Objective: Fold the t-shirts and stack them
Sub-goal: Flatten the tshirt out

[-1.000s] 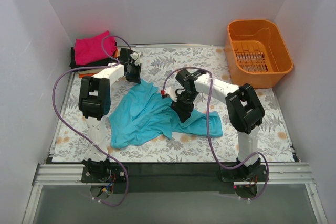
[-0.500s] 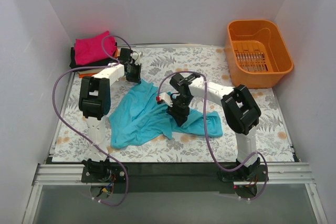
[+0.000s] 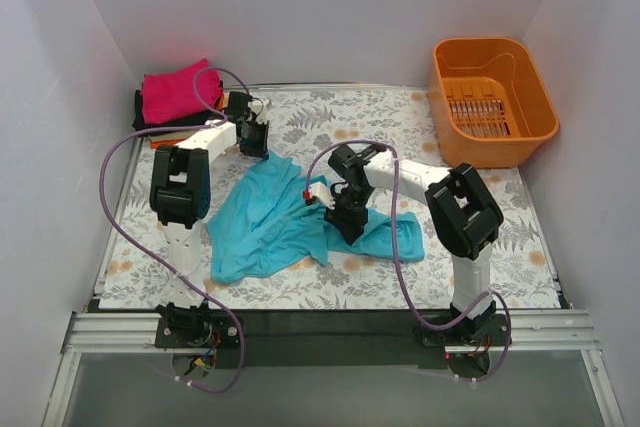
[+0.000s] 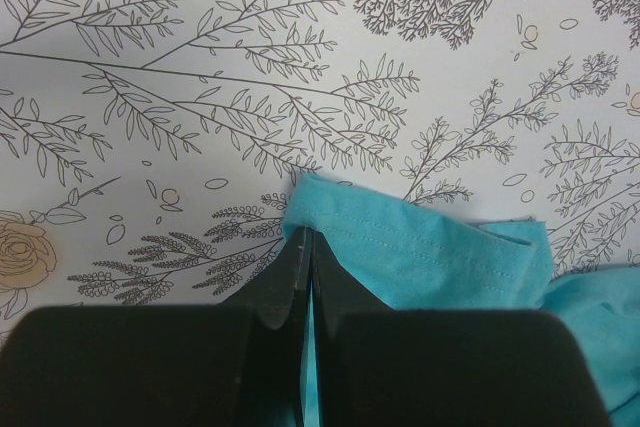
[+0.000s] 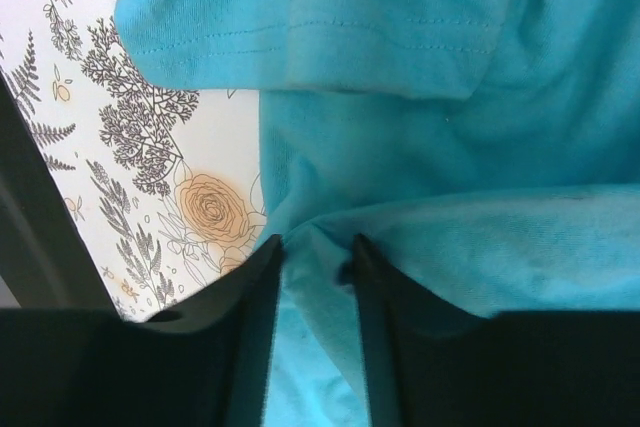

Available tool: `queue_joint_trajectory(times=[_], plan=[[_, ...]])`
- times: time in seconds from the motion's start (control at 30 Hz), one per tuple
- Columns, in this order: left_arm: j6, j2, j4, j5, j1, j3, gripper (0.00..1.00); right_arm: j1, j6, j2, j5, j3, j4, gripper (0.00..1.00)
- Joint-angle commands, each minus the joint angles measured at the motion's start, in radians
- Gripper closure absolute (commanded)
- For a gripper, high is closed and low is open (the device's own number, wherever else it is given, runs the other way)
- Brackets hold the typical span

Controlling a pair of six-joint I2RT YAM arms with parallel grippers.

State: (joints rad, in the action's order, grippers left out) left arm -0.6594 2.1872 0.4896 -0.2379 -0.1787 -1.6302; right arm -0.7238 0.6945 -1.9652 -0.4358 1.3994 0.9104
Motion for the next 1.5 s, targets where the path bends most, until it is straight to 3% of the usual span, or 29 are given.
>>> queue_joint_trajectory(times=[0.0,0.1,0.17,0.47,0.97,1.3,1.47], plan=[[-0.005,0.006,0.02,-0.009,0.008,-0.007,1.0,0.006,0.02,0.034,-0.001,-0.005,0.004,0.67],[-0.006,0.008,0.02,-0.006,0.008,-0.008,1.0,0.006,0.019,0.019,-0.003,0.012,0.004,0.89],[-0.006,0.002,0.021,-0.003,0.011,-0.007,1.0,0.009,0.014,0.028,-0.001,0.03,0.008,0.99],[-0.036,-0.055,0.041,-0.063,0.091,-0.017,1.0,0.095,0.014,0.167,0.019,0.099,0.062,0.99],[-0.077,-0.286,0.009,-0.087,0.223,-0.051,1.0,0.5,-0.001,0.279,-0.038,0.332,0.051,0.99],[-0.054,-0.159,0.057,-0.103,0.211,-0.02,1.0,0.529,-0.021,0.226,-0.038,0.265,0.041,0.99],[-0.052,-0.067,0.069,0.021,0.199,-0.071,1.0,0.529,-0.026,0.201,-0.047,0.262,0.041,0.99]])
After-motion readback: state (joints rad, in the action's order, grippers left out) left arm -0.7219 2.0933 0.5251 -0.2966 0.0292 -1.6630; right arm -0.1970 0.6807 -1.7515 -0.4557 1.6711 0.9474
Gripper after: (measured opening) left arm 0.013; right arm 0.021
